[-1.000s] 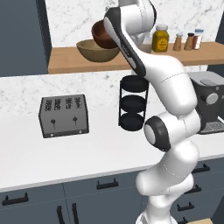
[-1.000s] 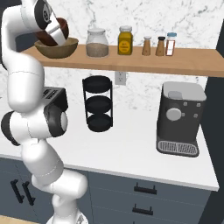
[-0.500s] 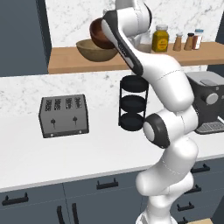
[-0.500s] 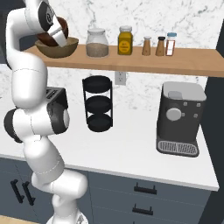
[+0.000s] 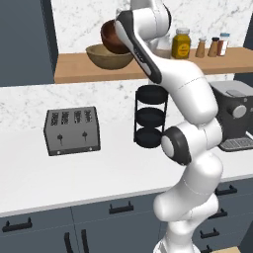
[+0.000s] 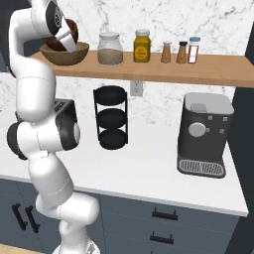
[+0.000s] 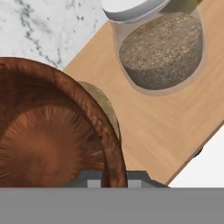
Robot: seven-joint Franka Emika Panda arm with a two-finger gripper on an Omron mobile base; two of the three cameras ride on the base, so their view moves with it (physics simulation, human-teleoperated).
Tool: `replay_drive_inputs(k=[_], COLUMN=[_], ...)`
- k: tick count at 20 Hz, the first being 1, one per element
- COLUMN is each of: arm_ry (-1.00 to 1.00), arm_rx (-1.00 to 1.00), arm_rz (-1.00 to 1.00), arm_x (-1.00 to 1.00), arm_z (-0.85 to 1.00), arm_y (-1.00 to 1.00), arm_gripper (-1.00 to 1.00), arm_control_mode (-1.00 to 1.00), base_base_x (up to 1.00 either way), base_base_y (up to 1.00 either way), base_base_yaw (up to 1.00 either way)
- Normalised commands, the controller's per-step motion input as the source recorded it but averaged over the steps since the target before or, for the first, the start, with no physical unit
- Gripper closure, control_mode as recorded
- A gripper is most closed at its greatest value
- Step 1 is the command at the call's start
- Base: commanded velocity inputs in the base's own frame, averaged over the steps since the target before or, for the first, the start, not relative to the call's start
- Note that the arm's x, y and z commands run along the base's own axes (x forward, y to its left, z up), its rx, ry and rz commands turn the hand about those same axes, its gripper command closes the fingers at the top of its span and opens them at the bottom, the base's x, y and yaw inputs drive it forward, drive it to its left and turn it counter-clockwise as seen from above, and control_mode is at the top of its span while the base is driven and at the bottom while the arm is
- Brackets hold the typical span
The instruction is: Pick up the bowls on the counter and stack them on top of one another in the open cabinet. Place the smaller bowl on top of the larger bowl.
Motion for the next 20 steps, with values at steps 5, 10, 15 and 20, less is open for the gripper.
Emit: replay_drive_inputs(k=[5,10,15,20], arm_ry=[0.0,0.04,0.04,0.09], arm_rx=[0.0,-0.01,-0.02,-0.04], arm_rz=[0.0,0.0,0.0,0.0], arm_x=[0.3,0.12,0.01,0.02], arm_z=[0.0,-0.04,-0.02,-0.1], arm_y=[0.17,0.18,0.07,0.01], arm_gripper=[1.0,1.0,1.0,1.0], arm_control_mode=[-1.0,-1.0,-1.0,-1.0], base_base_x=[0.0,0.0,0.0,0.0], base_base_y=[0.0,0.0,0.0,0.0], base_base_yaw=[0.0,0.0,0.0,0.0])
